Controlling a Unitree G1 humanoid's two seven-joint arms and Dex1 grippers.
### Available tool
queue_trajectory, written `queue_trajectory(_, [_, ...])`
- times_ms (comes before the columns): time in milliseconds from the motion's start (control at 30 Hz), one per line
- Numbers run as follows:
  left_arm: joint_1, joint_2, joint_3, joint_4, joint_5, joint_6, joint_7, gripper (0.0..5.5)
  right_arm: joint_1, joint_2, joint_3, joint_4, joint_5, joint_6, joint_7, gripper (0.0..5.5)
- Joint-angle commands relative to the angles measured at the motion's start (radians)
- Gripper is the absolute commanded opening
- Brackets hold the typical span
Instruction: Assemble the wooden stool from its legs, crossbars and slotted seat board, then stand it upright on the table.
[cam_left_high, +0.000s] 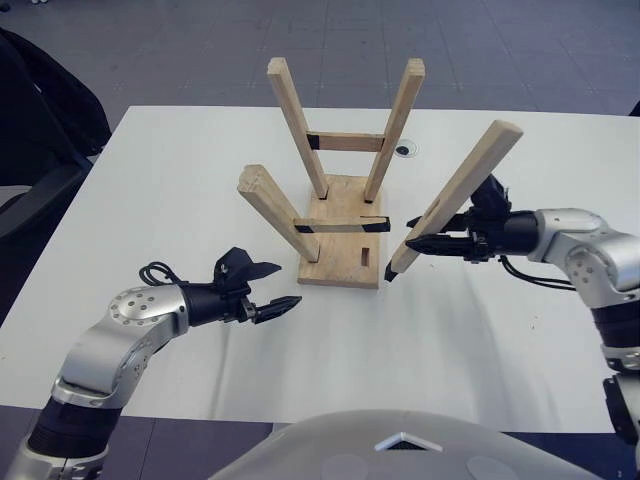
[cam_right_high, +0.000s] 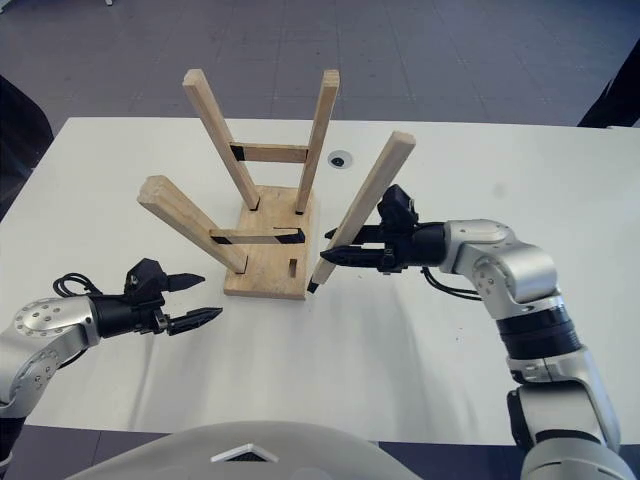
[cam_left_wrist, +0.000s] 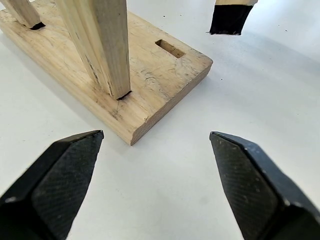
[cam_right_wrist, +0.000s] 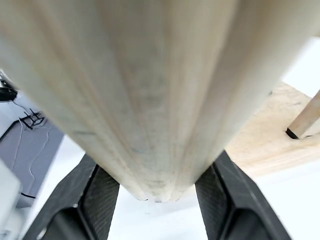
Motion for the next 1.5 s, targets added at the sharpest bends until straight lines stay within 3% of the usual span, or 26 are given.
queue_trajectory(33, [-0.019, -0.007, -0.004, 0.023, 0.019, -0.001, -0.020, 3.95, -0.071, 0.066, -0.002, 0.130, -0.096, -0.105, 0.037, 2.04])
queue_trajectory(400, [0.012, -0.017, -0.012, 0.018, 0.034, -0.005, -0.045, 3.95, -0.124, 0.147, -0.038, 0.131, -0.140, -0.116, 0.073, 2.04])
queue_trajectory(767, [0.009, -0.021, -0.014, 0.020, 0.038, 0.001, -0.054, 3.95, -0.113, 0.256, 0.016, 0.386, -0.296, -0.270, 0.102, 2.03])
queue_trajectory(967, [0.016, -0.039, -0.014, 0.018, 0.045, -0.002, -0.040, 3.95, -0.073, 0.200, 0.065, 0.309, -0.395, -0.411, 0.131, 2.03])
queue_trajectory(1167, [0.038, -0.059, -0.012, -0.002, 0.045, 0.004, -0.024, 3.95, -0.035, 0.157, 0.080, 0.116, -0.422, -0.375, 0.097, 2.03])
queue_trajectory(1500, [0.055, -0.075, -0.012, -0.019, 0.047, 0.008, -0.006, 3.95, 0.057, 0.144, 0.058, 0.124, -0.463, -0.392, -0.031, 2.03])
